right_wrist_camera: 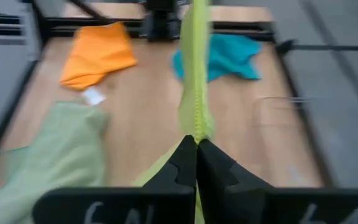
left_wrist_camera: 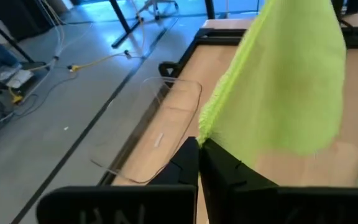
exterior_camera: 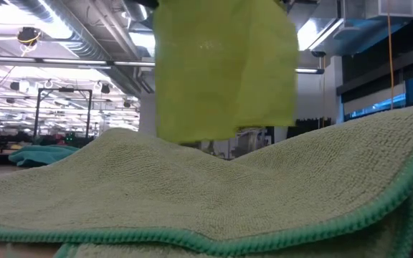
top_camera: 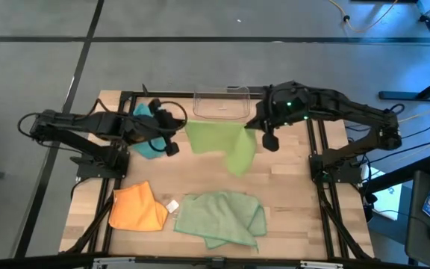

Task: Fold microfiber towels
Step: Fold the light green microfiber towel

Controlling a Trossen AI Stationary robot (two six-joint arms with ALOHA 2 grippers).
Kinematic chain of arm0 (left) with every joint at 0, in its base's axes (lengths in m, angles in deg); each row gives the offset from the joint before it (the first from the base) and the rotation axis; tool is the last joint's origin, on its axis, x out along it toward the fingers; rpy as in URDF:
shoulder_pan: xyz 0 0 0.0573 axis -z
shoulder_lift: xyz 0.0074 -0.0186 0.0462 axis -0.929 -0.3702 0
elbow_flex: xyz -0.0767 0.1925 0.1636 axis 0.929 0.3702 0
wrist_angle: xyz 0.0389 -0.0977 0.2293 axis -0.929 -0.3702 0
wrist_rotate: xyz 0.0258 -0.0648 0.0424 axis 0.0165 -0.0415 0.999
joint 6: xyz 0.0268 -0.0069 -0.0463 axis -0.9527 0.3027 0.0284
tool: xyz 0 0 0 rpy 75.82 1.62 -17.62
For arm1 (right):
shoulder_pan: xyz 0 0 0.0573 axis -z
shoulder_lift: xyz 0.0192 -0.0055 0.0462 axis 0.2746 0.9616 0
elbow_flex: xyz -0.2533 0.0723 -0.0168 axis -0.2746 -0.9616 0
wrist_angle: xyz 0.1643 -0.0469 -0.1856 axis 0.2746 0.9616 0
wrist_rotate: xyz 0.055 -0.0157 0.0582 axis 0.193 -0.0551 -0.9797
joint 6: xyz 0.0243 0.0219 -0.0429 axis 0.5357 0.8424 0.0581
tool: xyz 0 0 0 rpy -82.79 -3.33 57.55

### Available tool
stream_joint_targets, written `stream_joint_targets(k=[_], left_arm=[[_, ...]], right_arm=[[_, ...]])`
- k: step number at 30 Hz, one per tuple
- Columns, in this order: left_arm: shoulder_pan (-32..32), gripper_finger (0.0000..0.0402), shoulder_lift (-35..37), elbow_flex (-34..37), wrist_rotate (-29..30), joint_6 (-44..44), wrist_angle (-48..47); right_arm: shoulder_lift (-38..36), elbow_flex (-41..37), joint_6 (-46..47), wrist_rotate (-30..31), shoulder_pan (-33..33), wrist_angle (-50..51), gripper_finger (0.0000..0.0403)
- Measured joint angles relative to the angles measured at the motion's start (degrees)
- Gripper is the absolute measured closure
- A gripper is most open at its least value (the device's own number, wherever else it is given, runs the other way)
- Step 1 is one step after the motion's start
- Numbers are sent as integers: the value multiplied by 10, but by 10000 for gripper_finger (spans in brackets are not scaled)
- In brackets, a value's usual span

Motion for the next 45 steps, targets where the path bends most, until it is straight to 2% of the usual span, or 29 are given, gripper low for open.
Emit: stream_joint_targets(k=[6, 12, 17, 19, 25, 30, 35, 45], left_arm=[[-45, 401, -24, 0, -25, -33, 1], [-90, 401, -67, 0, -58, -69, 30], [-113, 401, -80, -8, -52, -92, 35], [-118, 401, -80, -21, -50, -98, 37], [-121, 401, -80, -55, -51, -122, 36], [-121, 401, -79, -51, -75, -108, 30], [-108, 401, -97, -24, -100, -62, 3], [-40, 401, -129, -16, -100, -5, 0]], right_arm=[[4, 0, -27, 89, 4, -6, 401], [43, 0, -43, 108, 20, 0, 401], [64, 0, -77, 198, 28, 26, 401], [64, 0, -87, 213, 33, 28, 401], [64, 0, -109, 212, 38, 27, 401], [64, 0, -115, 211, 39, 27, 401], [76, 0, -75, 143, 36, 33, 402], [101, 0, 43, 137, 0, 132, 402]])
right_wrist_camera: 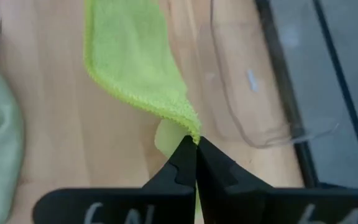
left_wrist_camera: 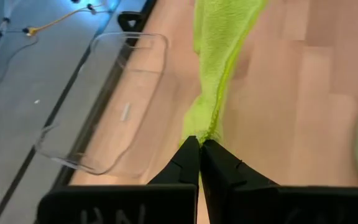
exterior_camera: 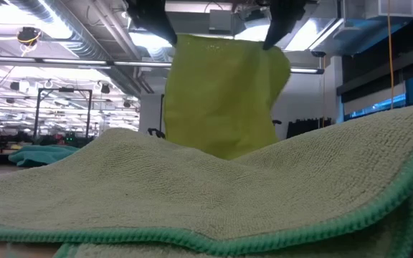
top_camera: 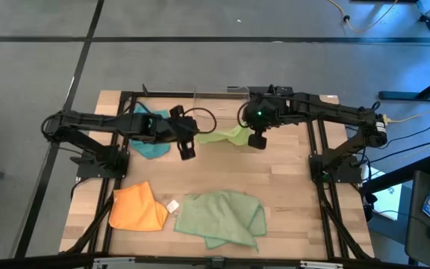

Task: Fold microfiber towels
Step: Fold the light green microfiber towel

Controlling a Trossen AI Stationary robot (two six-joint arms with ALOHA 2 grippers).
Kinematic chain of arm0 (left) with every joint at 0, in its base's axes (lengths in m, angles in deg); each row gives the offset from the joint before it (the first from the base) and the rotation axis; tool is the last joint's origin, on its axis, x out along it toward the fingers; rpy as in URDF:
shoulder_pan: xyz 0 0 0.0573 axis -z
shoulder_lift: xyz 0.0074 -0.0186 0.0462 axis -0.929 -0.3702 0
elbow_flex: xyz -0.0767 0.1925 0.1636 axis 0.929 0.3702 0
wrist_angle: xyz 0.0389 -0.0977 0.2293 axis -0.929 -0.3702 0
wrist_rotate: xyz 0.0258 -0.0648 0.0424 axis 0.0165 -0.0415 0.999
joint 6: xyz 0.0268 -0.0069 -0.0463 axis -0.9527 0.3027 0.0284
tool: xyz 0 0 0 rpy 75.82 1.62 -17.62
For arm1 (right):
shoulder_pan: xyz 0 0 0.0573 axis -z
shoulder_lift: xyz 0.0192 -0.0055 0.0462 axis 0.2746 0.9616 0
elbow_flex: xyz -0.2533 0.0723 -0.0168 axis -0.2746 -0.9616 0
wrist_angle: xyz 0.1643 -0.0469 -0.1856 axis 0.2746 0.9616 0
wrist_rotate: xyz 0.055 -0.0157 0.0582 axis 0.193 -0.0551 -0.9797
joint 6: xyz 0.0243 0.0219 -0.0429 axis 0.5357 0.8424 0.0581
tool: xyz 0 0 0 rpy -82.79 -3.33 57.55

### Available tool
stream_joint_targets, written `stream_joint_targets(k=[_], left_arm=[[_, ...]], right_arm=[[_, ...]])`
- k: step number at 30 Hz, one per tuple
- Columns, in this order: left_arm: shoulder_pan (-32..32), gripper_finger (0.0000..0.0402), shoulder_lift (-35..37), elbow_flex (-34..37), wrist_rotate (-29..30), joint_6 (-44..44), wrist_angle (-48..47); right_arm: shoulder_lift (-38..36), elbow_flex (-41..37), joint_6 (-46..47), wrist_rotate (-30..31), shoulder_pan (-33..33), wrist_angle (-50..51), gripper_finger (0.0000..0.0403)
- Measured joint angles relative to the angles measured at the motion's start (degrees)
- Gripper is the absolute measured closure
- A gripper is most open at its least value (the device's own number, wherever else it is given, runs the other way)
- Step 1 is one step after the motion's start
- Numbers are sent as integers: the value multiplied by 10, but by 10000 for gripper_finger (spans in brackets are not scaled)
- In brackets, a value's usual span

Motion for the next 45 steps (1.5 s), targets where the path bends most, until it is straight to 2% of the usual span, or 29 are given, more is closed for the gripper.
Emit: stream_joint_targets(k=[3, 8, 17, 26, 30, 38, 45], left_arm=[[18, 401, 0, 0, 0, 18, -1], [46, 401, -2, 0, -34, 61, -2], [97, 401, -37, 0, -45, 116, -13], [139, 401, -73, 0, -49, 165, -25], [151, 401, -94, 0, -66, 191, -21], [166, 401, -152, 0, -136, 213, 24], [184, 401, -186, 0, -150, 256, 24]], right_arm=[[0, 0, 21, -16, -14, 12, 402], [0, 0, 38, -90, -37, 13, 402], [2, -5, 94, -129, -83, 20, 401], [3, -126, 171, -168, -118, -12, 401], [3, -168, 178, -200, -136, -60, 401], [3, -223, 204, -216, -159, -139, 401], [5, -286, 245, -237, -181, -217, 401]])
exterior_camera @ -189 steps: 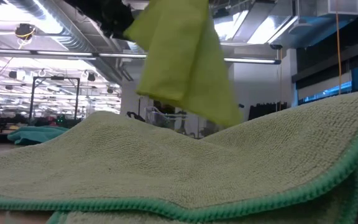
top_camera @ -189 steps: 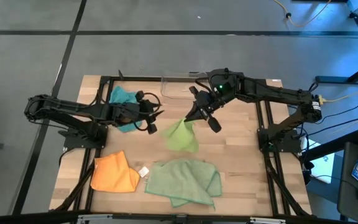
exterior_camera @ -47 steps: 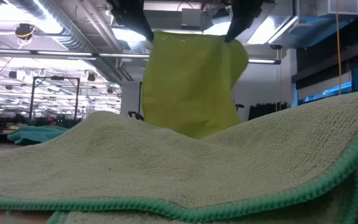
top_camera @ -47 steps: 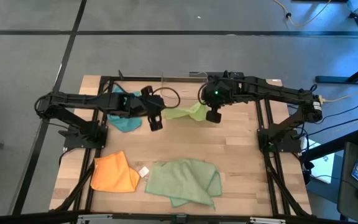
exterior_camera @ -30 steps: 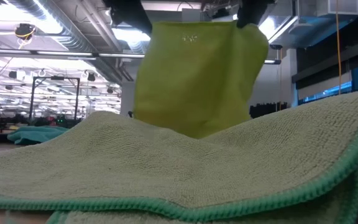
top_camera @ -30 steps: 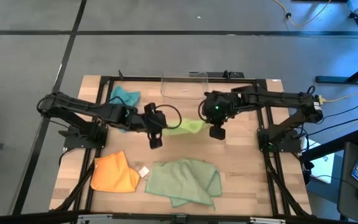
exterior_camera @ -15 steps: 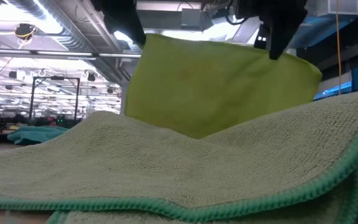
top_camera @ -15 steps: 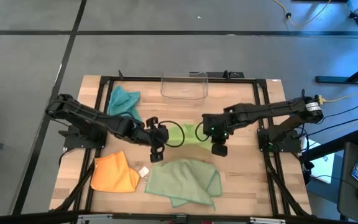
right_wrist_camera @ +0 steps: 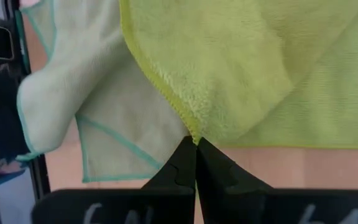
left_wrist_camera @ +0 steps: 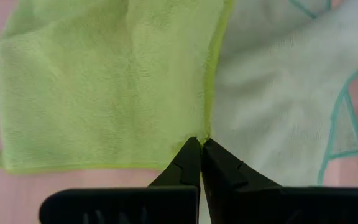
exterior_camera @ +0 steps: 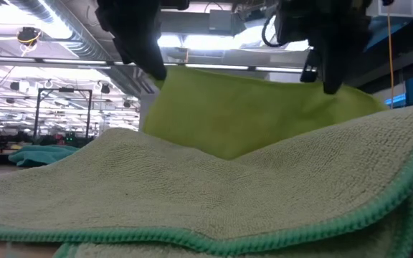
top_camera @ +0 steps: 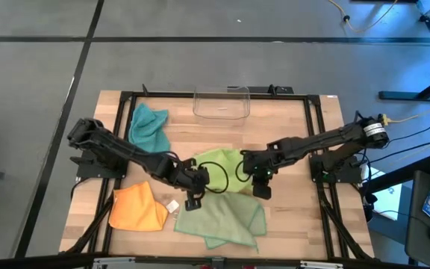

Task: Fold microfiber towels
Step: Fold the light green microfiber towel

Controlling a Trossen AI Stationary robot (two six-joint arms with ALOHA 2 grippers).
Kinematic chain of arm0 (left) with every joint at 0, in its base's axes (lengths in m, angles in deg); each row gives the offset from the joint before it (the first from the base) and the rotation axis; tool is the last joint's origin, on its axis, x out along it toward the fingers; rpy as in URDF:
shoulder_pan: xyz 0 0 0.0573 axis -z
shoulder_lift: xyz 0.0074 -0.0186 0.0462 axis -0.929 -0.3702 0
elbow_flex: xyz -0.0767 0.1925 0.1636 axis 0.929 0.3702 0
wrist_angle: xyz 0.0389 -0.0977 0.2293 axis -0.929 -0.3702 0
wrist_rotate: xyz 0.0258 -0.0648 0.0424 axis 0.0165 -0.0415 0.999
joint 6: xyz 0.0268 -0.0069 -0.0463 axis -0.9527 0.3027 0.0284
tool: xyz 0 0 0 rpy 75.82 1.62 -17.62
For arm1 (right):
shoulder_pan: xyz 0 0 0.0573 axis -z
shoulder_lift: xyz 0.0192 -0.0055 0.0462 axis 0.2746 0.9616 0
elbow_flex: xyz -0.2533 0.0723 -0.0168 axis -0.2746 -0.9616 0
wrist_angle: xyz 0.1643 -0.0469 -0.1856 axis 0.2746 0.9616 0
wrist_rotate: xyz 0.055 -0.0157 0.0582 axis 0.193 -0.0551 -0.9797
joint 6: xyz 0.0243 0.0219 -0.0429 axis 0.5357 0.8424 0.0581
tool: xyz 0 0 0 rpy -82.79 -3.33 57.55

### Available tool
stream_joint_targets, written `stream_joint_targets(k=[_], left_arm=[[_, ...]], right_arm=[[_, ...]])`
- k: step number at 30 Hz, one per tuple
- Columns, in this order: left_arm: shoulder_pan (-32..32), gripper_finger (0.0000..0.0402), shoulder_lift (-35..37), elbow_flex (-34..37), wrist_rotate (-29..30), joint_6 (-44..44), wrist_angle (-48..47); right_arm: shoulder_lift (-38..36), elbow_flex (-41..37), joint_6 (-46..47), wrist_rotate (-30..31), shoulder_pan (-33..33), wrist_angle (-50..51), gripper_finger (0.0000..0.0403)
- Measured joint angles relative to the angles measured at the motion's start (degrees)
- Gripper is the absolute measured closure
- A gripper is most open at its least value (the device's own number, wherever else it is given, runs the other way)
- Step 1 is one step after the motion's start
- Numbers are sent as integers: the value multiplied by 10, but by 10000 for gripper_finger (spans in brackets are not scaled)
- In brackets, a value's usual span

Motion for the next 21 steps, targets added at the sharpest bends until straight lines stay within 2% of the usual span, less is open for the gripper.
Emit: stream_joint_targets(k=[6, 9, 14, 21], left_arm=[[9, 401, -2, 0, 1, 6, 13], [3, 401, -2, 0, 10, -3, 10], [-20, 401, -2, 0, 19, -35, 0], [-65, 401, -2, 0, 52, -49, -91]], right_arm=[[0, -25, 14, -3, -7, -24, 401], [0, -19, -10, 12, 0, -22, 401], [0, -3, -64, 19, 38, -22, 401], [0, -1, -134, 19, 110, -18, 401]])
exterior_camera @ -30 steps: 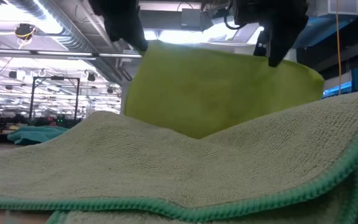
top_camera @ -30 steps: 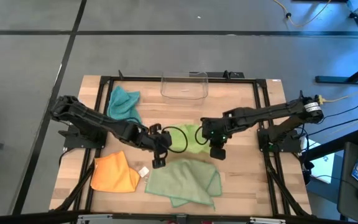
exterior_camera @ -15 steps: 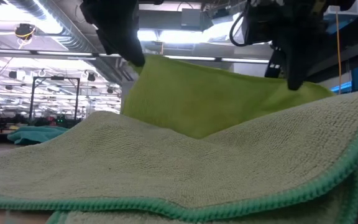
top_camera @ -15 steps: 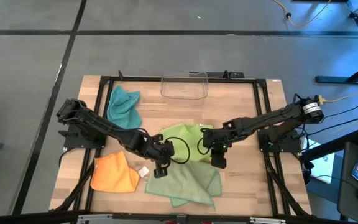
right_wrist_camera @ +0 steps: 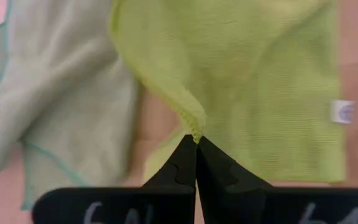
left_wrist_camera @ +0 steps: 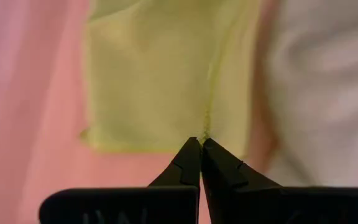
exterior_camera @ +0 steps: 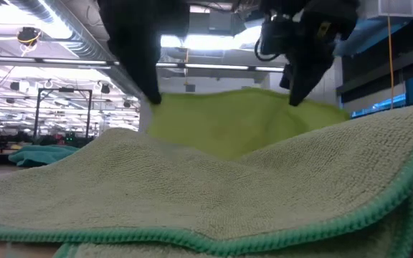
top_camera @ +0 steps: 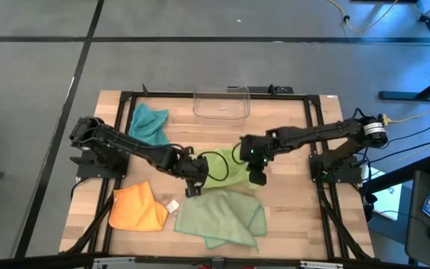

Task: Fold microfiber towels
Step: Fold the light green microfiber towel

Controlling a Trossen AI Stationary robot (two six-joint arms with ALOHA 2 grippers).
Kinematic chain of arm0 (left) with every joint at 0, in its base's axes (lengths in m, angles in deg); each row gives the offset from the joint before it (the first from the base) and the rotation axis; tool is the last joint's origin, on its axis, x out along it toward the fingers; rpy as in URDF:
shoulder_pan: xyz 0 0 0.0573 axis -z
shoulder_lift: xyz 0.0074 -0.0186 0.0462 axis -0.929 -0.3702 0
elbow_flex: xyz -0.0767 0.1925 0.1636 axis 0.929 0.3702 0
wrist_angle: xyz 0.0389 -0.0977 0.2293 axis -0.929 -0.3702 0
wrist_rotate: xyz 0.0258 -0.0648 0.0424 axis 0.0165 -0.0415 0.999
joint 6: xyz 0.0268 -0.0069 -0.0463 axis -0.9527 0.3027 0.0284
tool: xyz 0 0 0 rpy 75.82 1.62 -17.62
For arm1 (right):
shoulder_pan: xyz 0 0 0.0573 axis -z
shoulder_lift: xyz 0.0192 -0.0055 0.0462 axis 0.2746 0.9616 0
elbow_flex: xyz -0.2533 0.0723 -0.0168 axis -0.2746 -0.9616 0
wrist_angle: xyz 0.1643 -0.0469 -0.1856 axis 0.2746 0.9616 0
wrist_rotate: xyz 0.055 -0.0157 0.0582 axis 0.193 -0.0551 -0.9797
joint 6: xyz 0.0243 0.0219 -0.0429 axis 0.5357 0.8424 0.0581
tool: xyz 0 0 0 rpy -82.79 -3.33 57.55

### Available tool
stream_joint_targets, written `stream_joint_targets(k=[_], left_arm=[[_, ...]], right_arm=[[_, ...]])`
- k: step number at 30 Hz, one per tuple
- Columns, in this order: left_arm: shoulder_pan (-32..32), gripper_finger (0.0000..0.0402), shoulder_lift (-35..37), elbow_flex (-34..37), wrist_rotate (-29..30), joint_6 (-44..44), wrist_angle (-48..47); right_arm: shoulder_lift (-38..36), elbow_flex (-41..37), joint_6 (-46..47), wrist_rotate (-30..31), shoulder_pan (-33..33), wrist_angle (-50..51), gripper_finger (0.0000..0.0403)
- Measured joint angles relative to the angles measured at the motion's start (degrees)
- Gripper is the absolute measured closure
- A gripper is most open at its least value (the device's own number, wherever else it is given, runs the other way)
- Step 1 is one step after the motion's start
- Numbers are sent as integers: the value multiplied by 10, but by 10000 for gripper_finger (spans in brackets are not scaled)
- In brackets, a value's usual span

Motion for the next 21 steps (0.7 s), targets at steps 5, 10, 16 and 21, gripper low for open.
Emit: stream_joint_targets(k=[5, 10, 16, 21], left_arm=[[-31, 401, 0, 0, 13, -7, -33], [-60, 401, 0, 0, 14, -34, -35], [-94, 401, 0, 0, 8, -61, -41], [-113, 401, 1, 2, 7, -62, -64]], right_arm=[[0, 0, -48, 0, 49, -3, 401], [8, 0, -88, -2, 90, -27, 401], [61, 0, -125, 0, 123, -43, 401], [93, 0, -139, 26, 143, -55, 401]])
